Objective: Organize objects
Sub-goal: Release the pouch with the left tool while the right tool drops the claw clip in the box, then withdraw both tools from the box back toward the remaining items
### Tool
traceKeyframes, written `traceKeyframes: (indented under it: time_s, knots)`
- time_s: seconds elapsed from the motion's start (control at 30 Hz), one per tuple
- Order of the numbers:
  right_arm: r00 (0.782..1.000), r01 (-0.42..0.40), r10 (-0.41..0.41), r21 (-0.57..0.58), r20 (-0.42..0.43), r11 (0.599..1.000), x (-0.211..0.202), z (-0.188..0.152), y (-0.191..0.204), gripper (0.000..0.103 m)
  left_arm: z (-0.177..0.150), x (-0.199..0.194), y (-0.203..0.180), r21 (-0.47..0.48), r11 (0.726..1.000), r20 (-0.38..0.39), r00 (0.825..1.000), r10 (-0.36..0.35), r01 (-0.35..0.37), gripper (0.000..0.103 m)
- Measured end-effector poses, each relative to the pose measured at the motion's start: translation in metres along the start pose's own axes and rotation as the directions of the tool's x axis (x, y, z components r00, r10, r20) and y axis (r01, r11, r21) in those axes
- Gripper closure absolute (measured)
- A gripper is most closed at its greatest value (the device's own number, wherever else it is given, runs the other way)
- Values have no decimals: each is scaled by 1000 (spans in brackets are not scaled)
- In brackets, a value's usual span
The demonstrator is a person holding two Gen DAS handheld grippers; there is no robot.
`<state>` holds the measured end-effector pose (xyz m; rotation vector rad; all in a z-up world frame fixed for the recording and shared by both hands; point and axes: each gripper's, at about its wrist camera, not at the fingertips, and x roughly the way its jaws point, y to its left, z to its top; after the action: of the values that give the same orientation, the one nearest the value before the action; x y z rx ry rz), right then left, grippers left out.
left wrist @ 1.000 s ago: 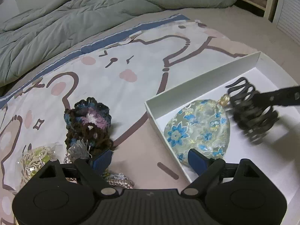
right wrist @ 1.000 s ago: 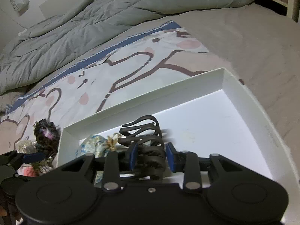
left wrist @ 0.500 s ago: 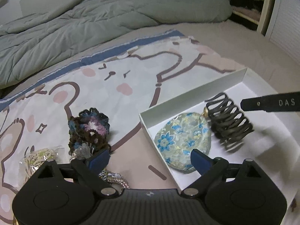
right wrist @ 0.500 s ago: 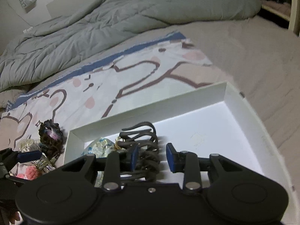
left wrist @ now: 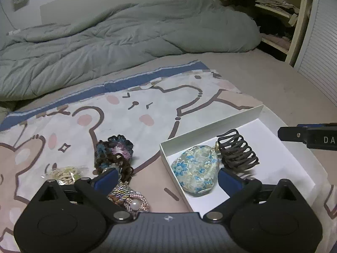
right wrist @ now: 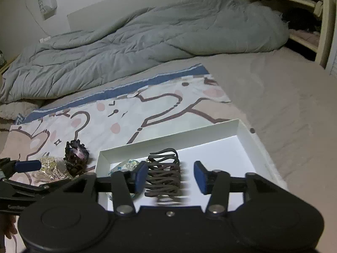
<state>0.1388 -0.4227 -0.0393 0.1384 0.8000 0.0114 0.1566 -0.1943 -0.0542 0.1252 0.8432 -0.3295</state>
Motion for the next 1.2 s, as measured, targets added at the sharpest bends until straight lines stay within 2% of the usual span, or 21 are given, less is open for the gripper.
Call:
traceKeyframes:
  time_s: [0.17, 0.33, 0.53, 0.73, 0.87, 1.2]
  knots:
    - [999, 20, -19, -25, 26, 999, -24, -6, 4, 38, 0, -26, 0, -3, 1000, 42, 999, 9, -9, 0]
    - [998, 30, -28, -28, 59, 999, -45, -16, 8, 21, -1, -48, -1, -3, 1000, 79, 997, 19, -19, 0]
    - [995, 60, -57, -33, 86, 998, -62, -26, 13, 6, -10, -64, -2, 7, 1000, 97, 995, 14, -15, 0]
    - [990, 94, -89, -43, 105, 995, -72, -37, 12, 0, -18, -67, 1, 2, 1000, 110, 994, 23, -23, 0]
    - [990, 103, -98, -45, 105, 994, -74, -44, 9, 0, -24, -68, 3, -9, 999, 132, 991, 34, -33, 0]
    - [986, 112, -106, -44, 130, 993, -75, -54, 8, 0, -30, -66, 4, -25, 999, 129, 991, 27, -23, 0]
